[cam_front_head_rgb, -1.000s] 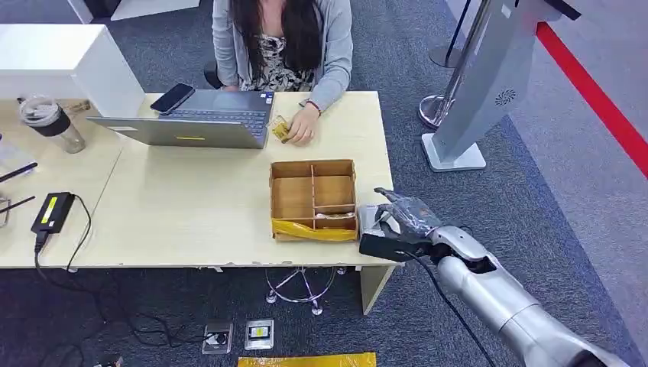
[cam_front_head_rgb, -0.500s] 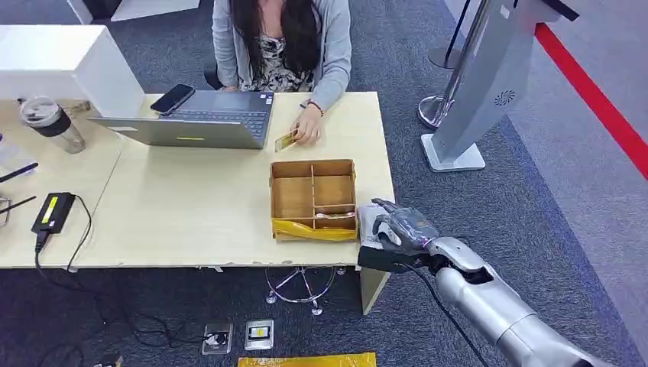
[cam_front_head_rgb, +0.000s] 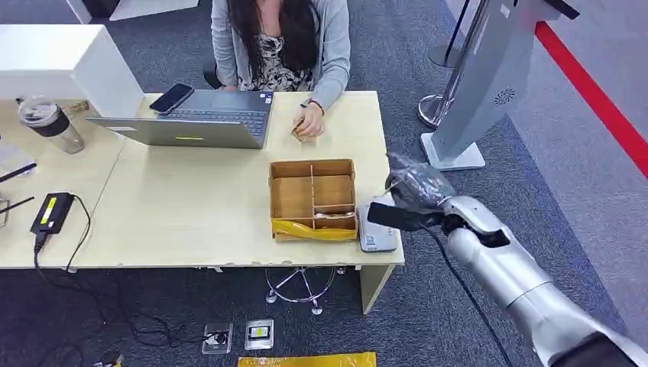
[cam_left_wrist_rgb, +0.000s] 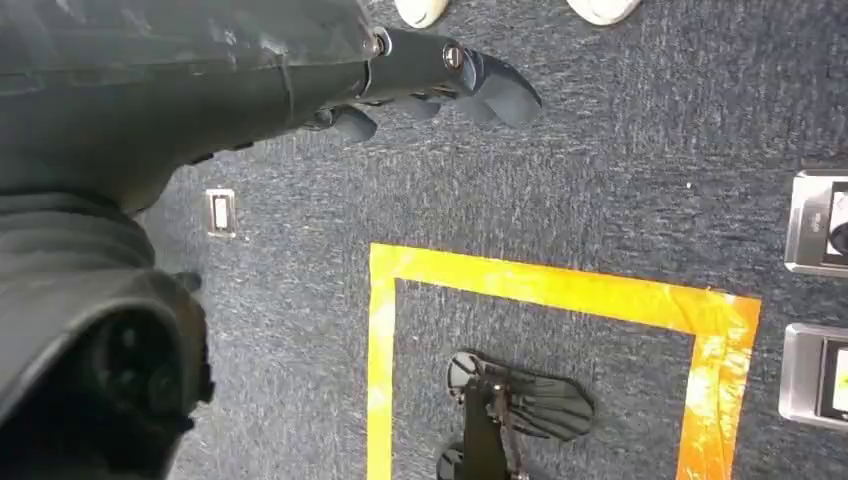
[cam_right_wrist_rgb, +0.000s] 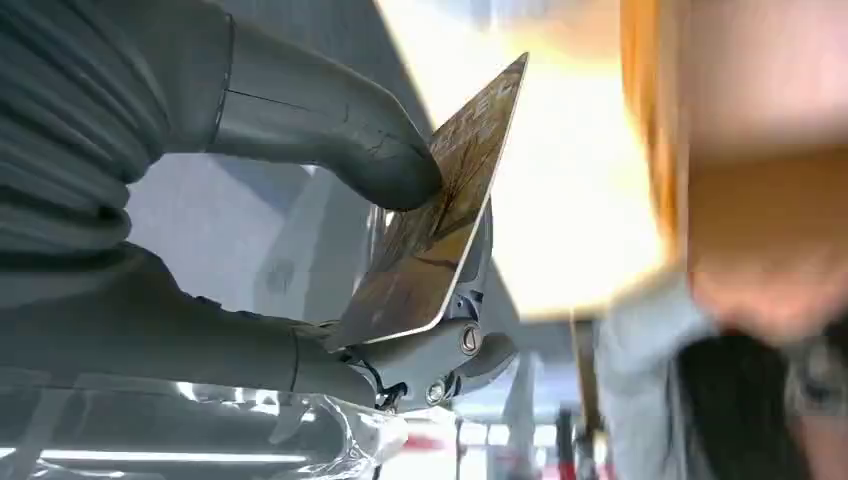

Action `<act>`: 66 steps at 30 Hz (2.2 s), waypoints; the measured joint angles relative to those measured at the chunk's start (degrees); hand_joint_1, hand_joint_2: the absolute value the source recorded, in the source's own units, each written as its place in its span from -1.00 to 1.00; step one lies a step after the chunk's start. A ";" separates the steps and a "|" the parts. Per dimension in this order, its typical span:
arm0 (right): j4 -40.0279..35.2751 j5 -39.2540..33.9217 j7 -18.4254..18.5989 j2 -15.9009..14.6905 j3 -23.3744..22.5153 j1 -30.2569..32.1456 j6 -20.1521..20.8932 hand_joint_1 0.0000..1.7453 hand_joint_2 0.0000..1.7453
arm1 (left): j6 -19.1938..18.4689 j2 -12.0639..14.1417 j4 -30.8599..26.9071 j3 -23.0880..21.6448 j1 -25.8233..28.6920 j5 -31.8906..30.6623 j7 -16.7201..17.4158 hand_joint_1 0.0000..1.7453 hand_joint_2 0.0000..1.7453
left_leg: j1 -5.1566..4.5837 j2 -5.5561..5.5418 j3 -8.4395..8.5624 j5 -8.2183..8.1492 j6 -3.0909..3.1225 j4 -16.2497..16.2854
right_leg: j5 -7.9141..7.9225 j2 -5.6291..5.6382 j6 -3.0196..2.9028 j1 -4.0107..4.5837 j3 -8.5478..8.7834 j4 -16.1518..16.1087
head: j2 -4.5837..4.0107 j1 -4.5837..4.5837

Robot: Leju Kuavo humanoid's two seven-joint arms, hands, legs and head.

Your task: Pass the card to the sensor for recognition and then transmit it.

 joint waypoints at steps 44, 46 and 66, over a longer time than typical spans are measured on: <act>21.35 8.11 -2.45 25.09 -0.61 -14.17 -4.13 1.00 1.00 | -1.46 -2.05 0.00 -3.80 -4.04 -2.91 2.38 -1.00 -1.00 | 0.07 0.02 -0.04 0.01 -0.03 -0.01 | -0.04 0.02 -0.06 0.09 -0.01 0.03 | 0.00 0.00; 21.59 8.46 -2.49 25.53 -0.57 -14.19 -4.06 1.00 1.00 | -1.35 -2.05 0.00 -3.83 -3.84 -2.71 2.38 -1.00 -1.00 | 0.07 0.02 -0.04 0.01 -0.03 -0.01 | -0.04 0.02 -0.06 0.09 -0.01 0.03 | 0.00 0.00; 21.42 12.11 -0.40 28.76 1.09 -14.41 -2.03 -1.00 -1.00 | -1.27 -1.88 0.00 -3.85 -2.06 -0.35 1.64 -1.00 -1.00 | 0.07 0.02 -0.03 0.01 -0.03 -0.01 | -0.04 0.04 -0.06 0.09 -0.02 0.03 | 0.00 0.00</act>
